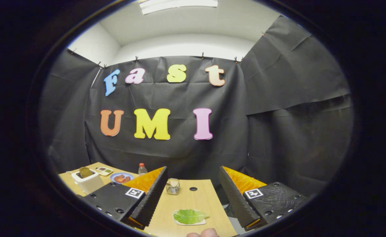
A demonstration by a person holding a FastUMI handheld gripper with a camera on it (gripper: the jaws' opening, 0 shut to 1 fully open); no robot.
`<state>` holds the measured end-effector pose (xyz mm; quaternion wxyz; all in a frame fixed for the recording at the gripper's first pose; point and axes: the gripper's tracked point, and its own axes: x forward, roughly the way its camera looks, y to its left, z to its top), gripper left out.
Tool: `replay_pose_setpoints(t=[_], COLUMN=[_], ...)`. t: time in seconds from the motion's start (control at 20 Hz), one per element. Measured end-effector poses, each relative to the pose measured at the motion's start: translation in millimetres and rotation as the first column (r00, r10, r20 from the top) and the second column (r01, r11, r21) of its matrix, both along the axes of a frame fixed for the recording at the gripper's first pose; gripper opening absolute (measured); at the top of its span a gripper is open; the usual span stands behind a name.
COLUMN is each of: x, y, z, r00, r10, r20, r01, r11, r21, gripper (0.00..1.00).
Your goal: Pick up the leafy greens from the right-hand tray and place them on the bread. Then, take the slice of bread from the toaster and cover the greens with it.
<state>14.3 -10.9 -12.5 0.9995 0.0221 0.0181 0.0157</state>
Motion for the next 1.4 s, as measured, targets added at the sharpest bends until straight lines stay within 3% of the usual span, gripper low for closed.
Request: replay_pose_setpoints(t=[0.45, 0.75, 1.15, 1.4], x=[13.7, 35.8, 78.6, 114.3], y=[-15.1, -24.2, -33.0, -35.5], z=[-36.8, -109.8, -246.0, -324.0], r00=[0.999, 0.986, 0.927, 0.861], r10=[0.018, 0.043, 0.078, 0.097], r20=[-0.047, -0.159, -0.367, -0.499], r01=[-0.017, -0.044, -0.082, -0.085], r11=[1.000, 0.999, 0.997, 0.995], r21=[0.017, -0.004, 0.005, 0.048], gripper=[0.95, 0.95, 0.95, 0.95])
